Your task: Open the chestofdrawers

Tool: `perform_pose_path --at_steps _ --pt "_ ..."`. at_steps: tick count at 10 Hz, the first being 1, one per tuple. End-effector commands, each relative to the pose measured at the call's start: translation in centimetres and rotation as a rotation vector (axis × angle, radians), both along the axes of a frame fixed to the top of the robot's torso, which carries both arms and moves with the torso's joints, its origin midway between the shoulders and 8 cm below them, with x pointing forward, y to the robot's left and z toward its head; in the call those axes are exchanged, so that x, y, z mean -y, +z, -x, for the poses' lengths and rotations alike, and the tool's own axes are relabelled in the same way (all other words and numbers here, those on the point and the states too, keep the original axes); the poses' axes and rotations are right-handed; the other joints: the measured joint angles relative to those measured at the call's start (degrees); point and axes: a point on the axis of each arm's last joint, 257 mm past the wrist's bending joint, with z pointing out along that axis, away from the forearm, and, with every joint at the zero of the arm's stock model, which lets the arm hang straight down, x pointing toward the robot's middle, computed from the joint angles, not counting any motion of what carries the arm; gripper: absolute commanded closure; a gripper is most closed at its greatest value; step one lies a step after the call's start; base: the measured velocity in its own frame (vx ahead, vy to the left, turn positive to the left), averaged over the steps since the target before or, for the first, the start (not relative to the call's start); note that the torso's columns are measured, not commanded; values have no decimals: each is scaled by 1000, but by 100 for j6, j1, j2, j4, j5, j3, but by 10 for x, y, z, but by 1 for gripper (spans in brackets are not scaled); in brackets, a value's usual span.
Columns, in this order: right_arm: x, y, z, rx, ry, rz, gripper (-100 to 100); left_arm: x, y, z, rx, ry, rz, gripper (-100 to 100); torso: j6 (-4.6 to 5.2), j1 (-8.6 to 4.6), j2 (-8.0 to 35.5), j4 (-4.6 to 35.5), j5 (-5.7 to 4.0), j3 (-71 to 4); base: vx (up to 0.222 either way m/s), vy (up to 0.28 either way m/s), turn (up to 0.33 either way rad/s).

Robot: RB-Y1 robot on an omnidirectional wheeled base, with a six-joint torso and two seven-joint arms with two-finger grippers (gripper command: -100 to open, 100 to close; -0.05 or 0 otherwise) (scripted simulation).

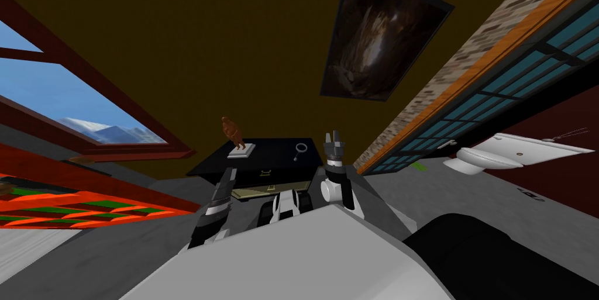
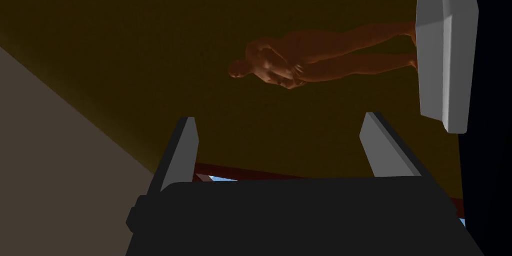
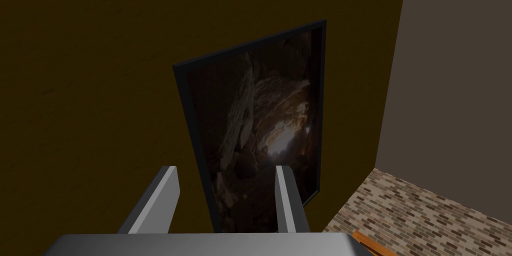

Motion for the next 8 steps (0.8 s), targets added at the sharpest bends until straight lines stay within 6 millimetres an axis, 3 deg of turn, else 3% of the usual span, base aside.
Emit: perform_pose_path --at_steps 1,8 --pt "0 0 0 0 0 0 0 2 -22 4 -29 -2 -15 -100 0 2 -1 0 0 -1 31 -18 -25" --pt "0 0 0 0 0 0 0 10 -76 18 -105 -10 -42 -100 -1 4 1 0 1 0 25 -19 -20"
